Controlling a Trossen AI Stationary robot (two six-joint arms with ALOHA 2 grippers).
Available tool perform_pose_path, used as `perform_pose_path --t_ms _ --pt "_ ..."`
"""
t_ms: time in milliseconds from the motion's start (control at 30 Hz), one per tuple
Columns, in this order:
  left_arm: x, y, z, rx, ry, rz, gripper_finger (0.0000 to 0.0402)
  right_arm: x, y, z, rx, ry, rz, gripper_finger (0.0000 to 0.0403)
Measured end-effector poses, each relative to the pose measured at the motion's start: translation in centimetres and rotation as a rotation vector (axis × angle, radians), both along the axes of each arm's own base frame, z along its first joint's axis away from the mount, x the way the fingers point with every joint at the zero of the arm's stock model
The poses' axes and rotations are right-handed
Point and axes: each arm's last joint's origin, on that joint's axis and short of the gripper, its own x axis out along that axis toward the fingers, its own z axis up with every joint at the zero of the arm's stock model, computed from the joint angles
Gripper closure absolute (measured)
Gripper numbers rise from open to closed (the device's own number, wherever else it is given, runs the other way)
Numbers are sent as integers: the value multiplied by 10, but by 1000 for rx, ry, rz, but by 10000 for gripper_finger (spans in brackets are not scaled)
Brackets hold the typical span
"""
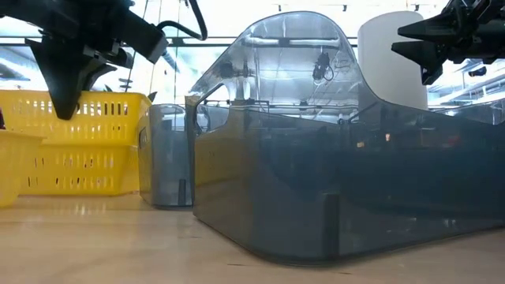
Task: Stack baskets on shelf by color
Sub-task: Stack the top yellow bin on the middle yellow bin
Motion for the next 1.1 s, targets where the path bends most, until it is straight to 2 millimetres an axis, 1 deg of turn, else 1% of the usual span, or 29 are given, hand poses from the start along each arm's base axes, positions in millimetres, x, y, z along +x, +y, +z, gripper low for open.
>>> perform_pose_path --t_ms 300,533,1100 --pt "-4 2 1 17 40 0 393 0 0 0 0 0 0 243" --pt "-1 1 0 9 13 13 393 0 0 0 0 0 0 243" --pt "-1 0 -1 2 22 19 392 0 0 0 0 0 0 243"
